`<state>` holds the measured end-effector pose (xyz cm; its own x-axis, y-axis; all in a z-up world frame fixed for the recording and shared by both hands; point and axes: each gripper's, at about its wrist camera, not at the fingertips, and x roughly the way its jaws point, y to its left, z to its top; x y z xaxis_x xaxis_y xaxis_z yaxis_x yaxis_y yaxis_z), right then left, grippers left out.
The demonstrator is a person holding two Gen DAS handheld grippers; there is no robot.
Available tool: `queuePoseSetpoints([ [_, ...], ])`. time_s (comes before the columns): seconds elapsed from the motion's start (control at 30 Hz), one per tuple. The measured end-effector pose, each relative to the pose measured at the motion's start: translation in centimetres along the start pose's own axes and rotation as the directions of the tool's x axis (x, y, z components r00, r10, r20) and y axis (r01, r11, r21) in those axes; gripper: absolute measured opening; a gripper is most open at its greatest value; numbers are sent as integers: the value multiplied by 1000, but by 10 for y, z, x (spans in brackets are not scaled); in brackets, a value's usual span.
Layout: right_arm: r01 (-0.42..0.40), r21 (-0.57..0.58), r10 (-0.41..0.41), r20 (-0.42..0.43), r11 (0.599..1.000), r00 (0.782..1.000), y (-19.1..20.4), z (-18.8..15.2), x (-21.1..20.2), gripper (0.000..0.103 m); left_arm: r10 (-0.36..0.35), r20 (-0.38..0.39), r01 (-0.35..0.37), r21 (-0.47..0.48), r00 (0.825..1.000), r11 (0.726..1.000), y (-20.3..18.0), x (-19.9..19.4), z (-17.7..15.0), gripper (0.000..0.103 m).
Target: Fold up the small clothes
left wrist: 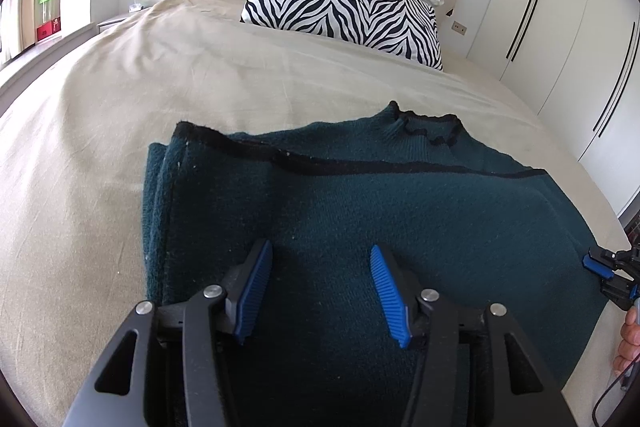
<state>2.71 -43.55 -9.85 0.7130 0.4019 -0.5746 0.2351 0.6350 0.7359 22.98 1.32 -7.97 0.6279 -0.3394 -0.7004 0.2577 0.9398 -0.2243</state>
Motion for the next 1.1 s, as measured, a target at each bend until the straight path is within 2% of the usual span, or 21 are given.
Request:
queuePoseSetpoints([
  [0.07, 73, 10, -73, 63, 997, 995, 3, 11, -11, 18, 4, 0, -4, 3, 1000, 1000, 0, 0, 0, 55],
  [0.17, 44, -27, -42, 79, 999, 996, 19, 17, -22, 18, 15, 1, -15, 12, 1000, 1000, -2, 0, -1, 55],
  [0.27, 17, -120, -14, 29, 993, 999, 55, 18, -2, 18, 21, 0, -21, 17, 1000, 1000, -3, 0, -1, 55],
  [0.37, -38, -158, 31, -49, 987, 998, 94, 16, 38, 18, 24, -1, -24, 20, 1000, 1000, -3, 0, -1, 55],
  [0.5, -99, -209, 69, -147, 973, 987, 136, 9, 93, 18, 24, -1, -24, 20, 1000, 1000, -3, 1, -1, 55],
  [0.6, -137, -189, 91, -234, 972, 968, 148, 4, 135, 18, 23, -1, -23, 20, 1000, 1000, -3, 1, -1, 55],
  [0.7, -87, -161, 43, -257, 983, 966, 133, 6, 161, 17, 23, -1, -23, 20, 1000, 1000, -3, 1, -1, 55],
  [0.77, -143, -83, 120, -239, 986, 964, 112, 15, 162, 14, 23, -1, -23, 20, 1000, 1000, -3, 1, -1, 55],
  [0.8, -165, -52, 150, -217, 985, 965, 102, 20, 157, 14, 22, 0, -22, 19, 1000, 1000, -2, 1, -1, 55],
  [0.87, -166, -28, 159, -153, 986, 975, 82, 32, 139, 14, 23, 0, -23, 20, 1000, 1000, -3, 1, -1, 55],
  [0.97, -99, 2, 99, -80, 995, 992, 51, 52, 111, 14, 22, -1, -22, 19, 1000, 1000, -3, 1, -1, 55],
  [1.0, -93, 20, 94, -52, 995, 994, 38, 59, 98, 15, 22, -1, -22, 19, 1000, 1000, -3, 1, -1, 55],
  [1.07, -23, 56, 23, 8, 998, 1000, 12, 69, 69, 16, 21, -3, -21, 18, 1000, 1000, -3, 1, -1, 55],
  [1.1, -27, 75, 25, 32, 997, 999, 1, 74, 54, 17, 16, -5, -16, 13, 1000, 1000, -2, 1, 0, 55],
])
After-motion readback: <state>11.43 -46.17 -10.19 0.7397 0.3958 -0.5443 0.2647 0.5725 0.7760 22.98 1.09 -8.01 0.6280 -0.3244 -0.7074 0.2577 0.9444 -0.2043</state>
